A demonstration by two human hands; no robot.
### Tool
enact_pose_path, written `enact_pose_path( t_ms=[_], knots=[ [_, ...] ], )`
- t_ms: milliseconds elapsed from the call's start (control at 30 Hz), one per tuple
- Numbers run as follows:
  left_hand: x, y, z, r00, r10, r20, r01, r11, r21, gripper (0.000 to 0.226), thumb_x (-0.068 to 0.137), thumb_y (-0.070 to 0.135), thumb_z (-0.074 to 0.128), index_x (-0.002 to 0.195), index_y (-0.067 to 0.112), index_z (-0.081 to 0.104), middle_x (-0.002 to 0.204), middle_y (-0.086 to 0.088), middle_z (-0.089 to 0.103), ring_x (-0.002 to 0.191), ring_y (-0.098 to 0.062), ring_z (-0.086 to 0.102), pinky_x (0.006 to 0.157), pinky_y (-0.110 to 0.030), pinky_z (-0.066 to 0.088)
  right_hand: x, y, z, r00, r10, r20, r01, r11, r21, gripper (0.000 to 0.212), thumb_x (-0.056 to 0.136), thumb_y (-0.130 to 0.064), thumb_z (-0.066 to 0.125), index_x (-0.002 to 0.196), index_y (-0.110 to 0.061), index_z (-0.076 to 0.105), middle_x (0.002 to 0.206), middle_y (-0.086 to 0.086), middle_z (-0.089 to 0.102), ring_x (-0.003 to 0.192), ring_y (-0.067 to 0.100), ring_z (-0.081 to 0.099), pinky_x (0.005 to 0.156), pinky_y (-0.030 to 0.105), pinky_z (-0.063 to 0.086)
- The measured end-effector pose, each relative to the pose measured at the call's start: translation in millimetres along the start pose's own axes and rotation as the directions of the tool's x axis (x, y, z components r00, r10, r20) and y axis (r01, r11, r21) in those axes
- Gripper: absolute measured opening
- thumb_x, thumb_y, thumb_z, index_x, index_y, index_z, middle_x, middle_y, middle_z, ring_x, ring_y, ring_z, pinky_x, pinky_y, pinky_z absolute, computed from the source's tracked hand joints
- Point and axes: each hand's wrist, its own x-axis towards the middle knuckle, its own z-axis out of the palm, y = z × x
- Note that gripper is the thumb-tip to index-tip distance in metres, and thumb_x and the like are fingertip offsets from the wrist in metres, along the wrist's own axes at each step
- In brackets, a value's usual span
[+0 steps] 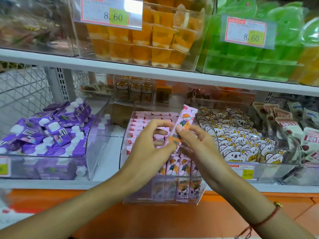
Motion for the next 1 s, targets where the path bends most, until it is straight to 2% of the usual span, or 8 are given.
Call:
enact_pose_path(
  t_ms=[133, 267, 400, 567, 667, 833, 900, 1000],
  knots=[
    [-1, -1, 1, 0.992, 0.113, -0.049, -0.101, 0.975, 0.200, 0.046, 0.073, 0.031, 0.079, 0.107, 0.041, 0.050, 0.106, 0.021, 0.057, 0.098, 0.001, 0.055, 0.073, -0.015, 0.049, -1, 1, 4, 0.999, -0.042, -0.021, 0.042, 0.998, 0.038, 0.027, 0.088, -0.023, 0.065, 0.110, -0.008, 0.060, 0.085, -0.001, 0.072, 0.082, 0.011, 0.069, 0.065, 0.018, 0.053],
    [1, 3, -2, 0.982, 0.177, -0.064, -0.164, 0.972, 0.169, 0.034, 0.081, 0.045, 0.066, 0.110, 0.040, 0.050, 0.109, 0.027, 0.057, 0.098, 0.003, 0.058, 0.076, -0.016, 0.050, 2, 0, -1, 0.999, -0.036, 0.002, 0.036, 0.996, 0.086, 0.031, 0.090, -0.024, 0.061, 0.119, -0.013, 0.059, 0.099, -0.004, 0.074, 0.091, 0.009, 0.070, 0.077, 0.023, 0.054],
    [4, 0, -4, 0.981, 0.188, -0.049, -0.179, 0.972, 0.152, 0.023, 0.092, 0.025, 0.059, 0.109, 0.037, 0.051, 0.110, 0.027, 0.060, 0.102, 0.006, 0.058, 0.079, -0.014, 0.050, 5, -2, -9, 0.997, -0.058, 0.057, 0.055, 0.997, 0.061, 0.033, 0.095, -0.024, 0.052, 0.128, -0.019, 0.058, 0.115, -0.005, 0.070, 0.109, 0.009, 0.064, 0.093, 0.028, 0.050],
    [5, -6, -5, 0.977, 0.211, 0.022, -0.208, 0.935, 0.287, 0.034, 0.090, 0.026, 0.062, 0.121, 0.033, 0.050, 0.122, 0.025, 0.054, 0.117, 0.009, 0.047, 0.092, -0.007, 0.037, 2, 3, -5, 0.982, -0.169, -0.081, 0.161, 0.983, -0.088, 0.028, 0.091, -0.019, 0.061, 0.118, -0.013, 0.062, 0.106, 0.003, 0.071, 0.097, 0.010, 0.068, 0.087, 0.025, 0.055],
    [5, -4, -3, 0.973, 0.229, -0.018, -0.215, 0.935, 0.282, 0.041, 0.085, 0.038, 0.065, 0.123, 0.030, 0.053, 0.120, 0.021, 0.055, 0.111, 0.009, 0.050, 0.086, -0.004, 0.039, -1, 3, -3, 0.962, -0.247, -0.119, 0.227, 0.961, -0.154, 0.024, 0.084, -0.020, 0.069, 0.106, -0.016, 0.061, 0.104, 0.002, 0.071, 0.095, 0.012, 0.068, 0.083, 0.023, 0.055],
    [7, 5, -4, 0.998, -0.033, 0.049, 0.036, 0.998, -0.049, 0.028, 0.087, 0.037, 0.061, 0.114, 0.031, 0.062, 0.098, 0.020, 0.071, 0.088, 0.006, 0.066, 0.067, -0.009, 0.051, 0, -3, -8, 0.972, -0.211, -0.106, 0.192, 0.967, -0.165, 0.019, 0.085, -0.027, 0.066, 0.099, -0.015, 0.063, 0.098, -0.002, 0.070, 0.091, 0.009, 0.068, 0.083, 0.027, 0.054],
    [7, 8, -3, 0.960, -0.220, 0.175, 0.258, 0.937, -0.236, 0.024, 0.089, 0.037, 0.061, 0.108, 0.024, 0.068, 0.092, 0.012, 0.075, 0.085, 0.001, 0.070, 0.064, -0.012, 0.053, 2, -4, -11, 0.978, -0.167, -0.126, 0.145, 0.975, -0.168, 0.022, 0.084, -0.032, 0.067, 0.096, -0.013, 0.064, 0.096, 0.007, 0.069, 0.090, 0.022, 0.068, 0.084, 0.039, 0.056],
    [7, 9, -3, 0.912, -0.307, 0.273, 0.384, 0.873, -0.299, 0.029, 0.087, 0.040, 0.061, 0.106, 0.019, 0.071, 0.094, 0.002, 0.076, 0.088, -0.008, 0.072, 0.067, -0.019, 0.056, 2, -3, -11, 0.983, -0.127, -0.133, 0.104, 0.981, -0.162, 0.026, 0.084, -0.035, 0.067, 0.094, -0.012, 0.063, 0.098, 0.016, 0.068, 0.092, 0.034, 0.067, 0.088, 0.048, 0.054]
  ],
)
